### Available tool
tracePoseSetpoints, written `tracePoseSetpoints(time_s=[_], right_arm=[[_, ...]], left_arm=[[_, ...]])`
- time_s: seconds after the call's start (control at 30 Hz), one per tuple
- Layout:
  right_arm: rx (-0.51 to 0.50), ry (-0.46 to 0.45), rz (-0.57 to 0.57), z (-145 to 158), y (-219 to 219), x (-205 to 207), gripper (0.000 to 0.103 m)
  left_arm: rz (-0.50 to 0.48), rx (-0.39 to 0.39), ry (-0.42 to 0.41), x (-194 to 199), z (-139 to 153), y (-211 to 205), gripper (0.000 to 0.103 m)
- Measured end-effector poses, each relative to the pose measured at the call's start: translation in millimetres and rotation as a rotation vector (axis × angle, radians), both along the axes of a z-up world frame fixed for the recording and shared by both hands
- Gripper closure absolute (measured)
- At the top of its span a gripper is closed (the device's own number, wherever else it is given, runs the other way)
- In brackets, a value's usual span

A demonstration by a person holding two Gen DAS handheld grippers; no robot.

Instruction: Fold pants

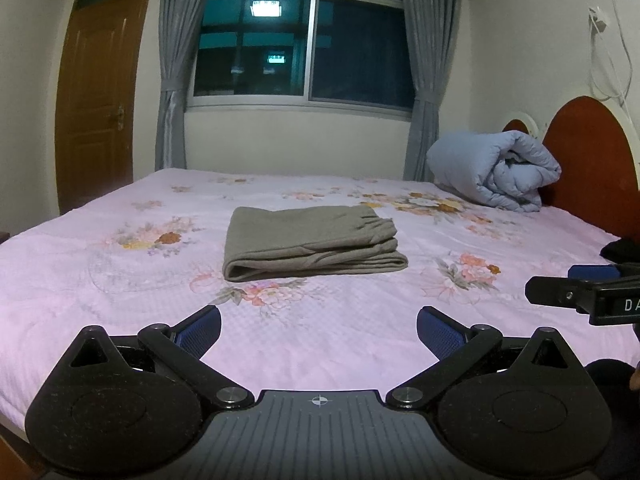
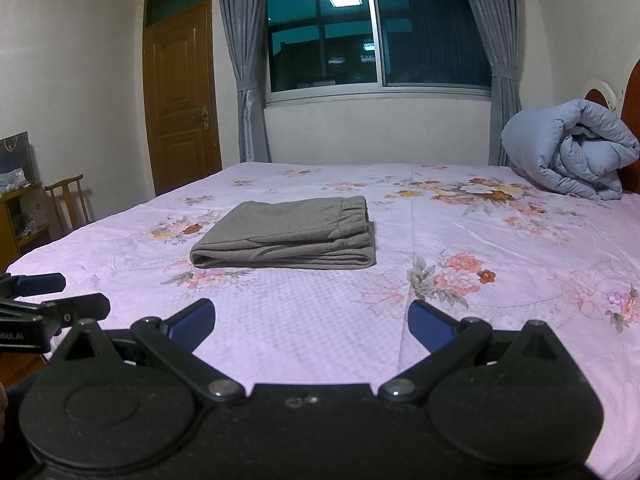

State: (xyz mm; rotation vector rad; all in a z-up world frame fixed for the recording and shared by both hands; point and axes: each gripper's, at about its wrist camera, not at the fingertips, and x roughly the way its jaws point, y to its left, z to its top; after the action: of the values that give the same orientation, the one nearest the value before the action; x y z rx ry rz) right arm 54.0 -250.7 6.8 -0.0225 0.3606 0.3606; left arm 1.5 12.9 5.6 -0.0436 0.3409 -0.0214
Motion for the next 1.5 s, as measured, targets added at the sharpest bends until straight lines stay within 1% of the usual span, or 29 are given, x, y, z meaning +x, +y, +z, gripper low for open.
tracePoseSetpoints(time_s=[1.5], right_arm=[[-0.002, -0.001, 0.0, 0.1, 0.3, -1.0, 0.006]], left_arm=[[-0.009, 0.011, -0.006, 0.4, 0.3, -0.7, 0.0]])
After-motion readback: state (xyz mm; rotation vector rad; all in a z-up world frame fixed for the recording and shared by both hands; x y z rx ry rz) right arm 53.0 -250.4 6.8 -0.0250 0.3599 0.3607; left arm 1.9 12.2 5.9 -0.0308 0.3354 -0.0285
